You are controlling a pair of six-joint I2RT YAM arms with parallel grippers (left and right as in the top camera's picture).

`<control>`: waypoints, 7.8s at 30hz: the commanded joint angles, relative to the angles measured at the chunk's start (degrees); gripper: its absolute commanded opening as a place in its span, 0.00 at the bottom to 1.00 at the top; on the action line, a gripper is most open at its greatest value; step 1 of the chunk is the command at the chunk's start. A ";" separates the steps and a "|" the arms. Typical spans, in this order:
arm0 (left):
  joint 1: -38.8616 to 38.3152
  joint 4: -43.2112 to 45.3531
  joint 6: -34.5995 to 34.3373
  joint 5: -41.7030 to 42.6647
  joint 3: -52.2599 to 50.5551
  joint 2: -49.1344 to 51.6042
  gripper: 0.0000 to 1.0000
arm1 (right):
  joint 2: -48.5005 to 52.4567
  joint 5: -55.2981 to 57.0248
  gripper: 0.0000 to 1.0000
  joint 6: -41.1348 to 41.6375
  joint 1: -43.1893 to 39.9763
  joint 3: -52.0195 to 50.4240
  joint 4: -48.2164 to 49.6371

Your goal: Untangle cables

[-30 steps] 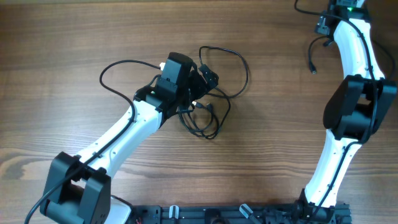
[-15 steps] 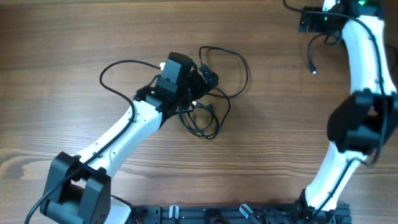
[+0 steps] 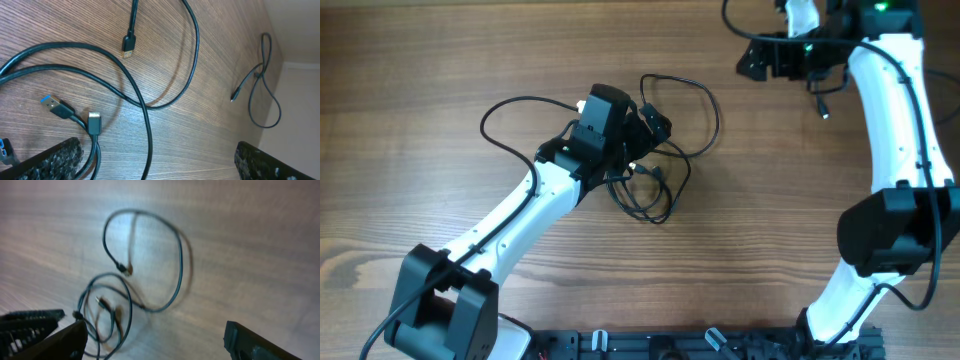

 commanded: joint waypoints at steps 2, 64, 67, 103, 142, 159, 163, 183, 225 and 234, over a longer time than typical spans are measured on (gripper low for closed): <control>0.48 0.22 -3.28 2.40 0.24 0.22 1.00 | 1.14 1.40 0.89 2.91 2.64 -5.51 1.14; 19.15 -13.60 15.58 -23.28 0.24 -13.77 1.00 | 0.22 16.57 0.04 27.19 28.57 -26.03 17.03; 19.15 -13.60 15.58 -23.28 0.24 -13.77 1.00 | -2.32 14.21 0.04 23.47 28.57 -22.53 15.34; 19.15 -13.60 15.58 -23.28 0.24 -13.77 1.00 | -23.17 12.24 0.04 20.92 19.82 0.50 20.06; 19.15 -13.60 15.58 -23.28 0.24 -13.77 1.00 | -16.70 51.34 0.05 46.93 -31.89 -0.09 3.28; 19.15 -13.60 15.58 -23.28 0.24 -13.77 1.00 | 3.87 24.20 0.07 37.68 -42.10 -2.91 4.15; 19.15 -13.60 15.58 -23.28 0.24 -13.77 1.00 | 4.24 20.98 0.12 30.40 -44.59 -8.96 6.01; 19.15 -13.60 15.58 -23.28 0.24 -13.77 1.00 | -1.42 -2.08 0.65 14.97 -5.99 -12.22 10.56; 19.15 -13.60 15.58 -23.28 0.24 -13.77 0.99 | 2.16 -14.62 0.08 36.11 7.78 -48.48 55.19; 19.15 -13.60 15.58 -23.28 0.24 -13.77 1.00 | -9.25 -15.32 0.04 34.16 7.56 -45.48 54.62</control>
